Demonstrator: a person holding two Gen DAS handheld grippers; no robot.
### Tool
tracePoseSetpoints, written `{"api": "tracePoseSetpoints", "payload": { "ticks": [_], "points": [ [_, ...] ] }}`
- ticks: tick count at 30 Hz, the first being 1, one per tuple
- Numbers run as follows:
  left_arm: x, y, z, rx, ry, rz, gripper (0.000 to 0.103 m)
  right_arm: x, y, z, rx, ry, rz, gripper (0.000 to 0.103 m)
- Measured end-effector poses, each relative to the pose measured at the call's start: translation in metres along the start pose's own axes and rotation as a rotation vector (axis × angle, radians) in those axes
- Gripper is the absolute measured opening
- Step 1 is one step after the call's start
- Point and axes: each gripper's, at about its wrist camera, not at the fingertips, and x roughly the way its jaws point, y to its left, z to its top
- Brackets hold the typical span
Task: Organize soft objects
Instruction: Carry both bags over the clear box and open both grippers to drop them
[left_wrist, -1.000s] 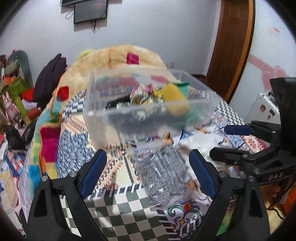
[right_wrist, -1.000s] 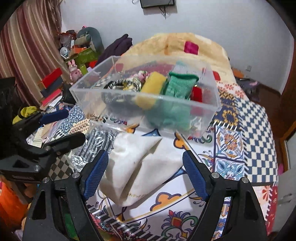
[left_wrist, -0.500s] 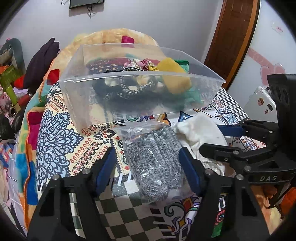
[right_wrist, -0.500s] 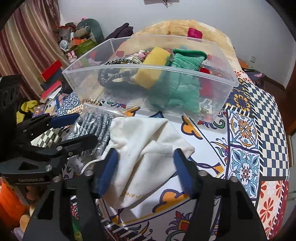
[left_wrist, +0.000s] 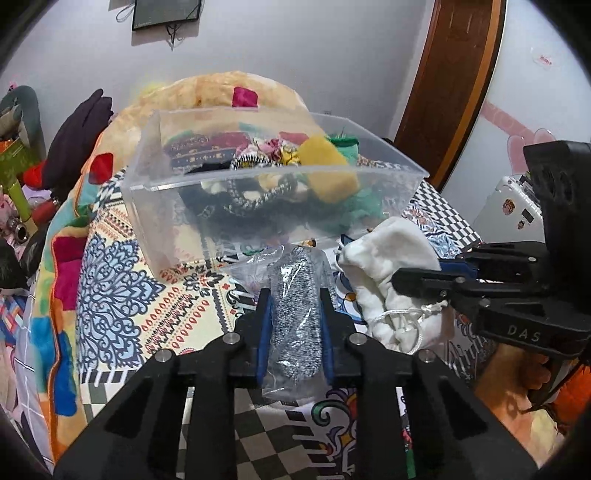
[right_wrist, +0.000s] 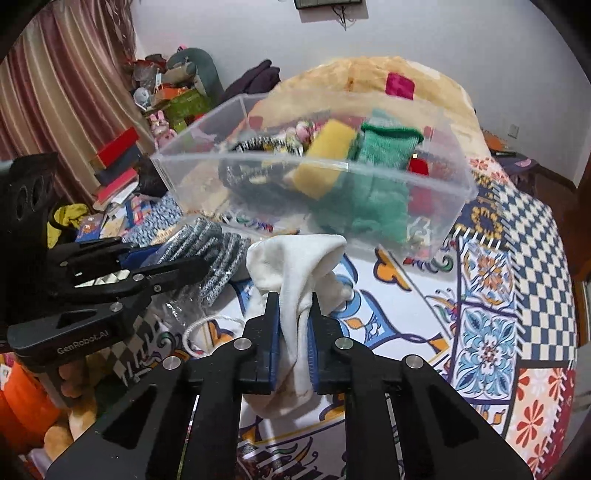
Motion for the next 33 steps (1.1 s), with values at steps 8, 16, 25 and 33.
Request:
{"api": "tracePoseSetpoints", "payload": {
  "ticks": [8,16,25,33],
  "points": [
    [-0.035,-0.003,0.018,0.015,-0.106,0.014,0.021,-0.037,0.000,0.019,-0.006,-0.128,-0.010,0.011],
    [-0.060,-0.002,0.054,0.018,-0.241,0.046,0.021,-0.060,0.000,0.050,-0.001,-0.261,-0.055,0.011],
    [-0.041,0.004,0.085,-0.005,-0.269,0.069,0.021,-0.053,-0.007,0.074,0.019,-0.319,-0.107,0.011],
    [-0.010,0.015,0.093,-0.035,-0.224,0.092,0.021,-0.030,-0.019,0.084,0.054,-0.276,-0.121,0.011]
  ]
}}
